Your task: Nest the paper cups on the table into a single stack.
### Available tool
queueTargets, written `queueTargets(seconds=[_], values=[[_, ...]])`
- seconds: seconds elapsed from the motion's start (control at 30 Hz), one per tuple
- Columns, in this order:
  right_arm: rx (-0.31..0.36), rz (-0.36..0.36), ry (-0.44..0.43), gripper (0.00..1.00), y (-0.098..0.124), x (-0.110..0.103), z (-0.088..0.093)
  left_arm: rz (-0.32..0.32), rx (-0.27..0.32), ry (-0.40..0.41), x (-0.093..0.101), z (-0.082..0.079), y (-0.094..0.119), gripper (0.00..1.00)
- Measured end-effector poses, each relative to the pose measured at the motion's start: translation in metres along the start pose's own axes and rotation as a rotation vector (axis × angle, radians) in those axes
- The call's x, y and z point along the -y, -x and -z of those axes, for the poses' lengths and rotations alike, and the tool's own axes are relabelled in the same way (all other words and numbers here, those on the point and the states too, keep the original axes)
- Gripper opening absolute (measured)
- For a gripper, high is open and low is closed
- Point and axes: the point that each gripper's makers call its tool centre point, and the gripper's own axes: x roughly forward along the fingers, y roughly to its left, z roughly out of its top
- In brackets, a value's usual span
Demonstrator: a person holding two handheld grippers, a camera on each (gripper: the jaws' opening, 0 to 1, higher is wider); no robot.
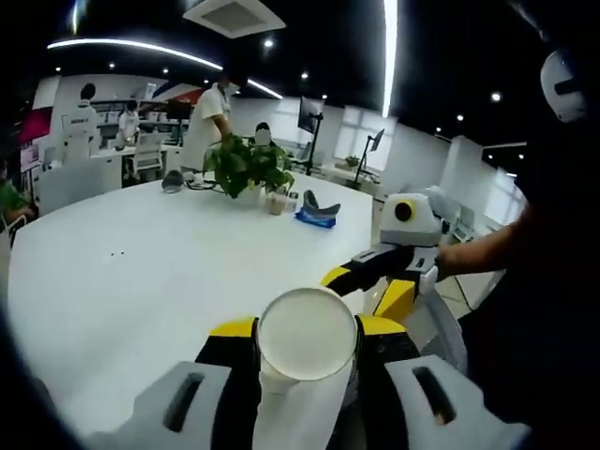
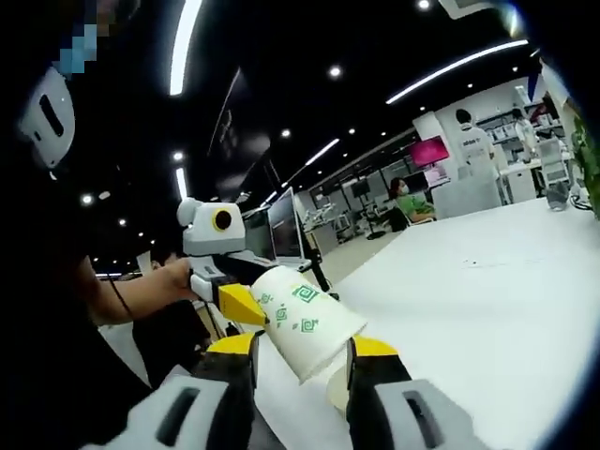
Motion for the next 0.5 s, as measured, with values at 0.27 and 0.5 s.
queueTargets(seconds=[0.27, 0.5], values=[[-0.033, -0.071, 0.019, 0.35, 0.002, -0.012, 0.005, 0.045, -0.015, -0.005, 0.005, 0.003, 0.005, 0.38], [-0.047, -0.113, 0.038, 0.35, 0.004, -0.018, 0.005, 0.080, -0.019, -0.003, 0.007, 0.002, 0.007, 0.38]])
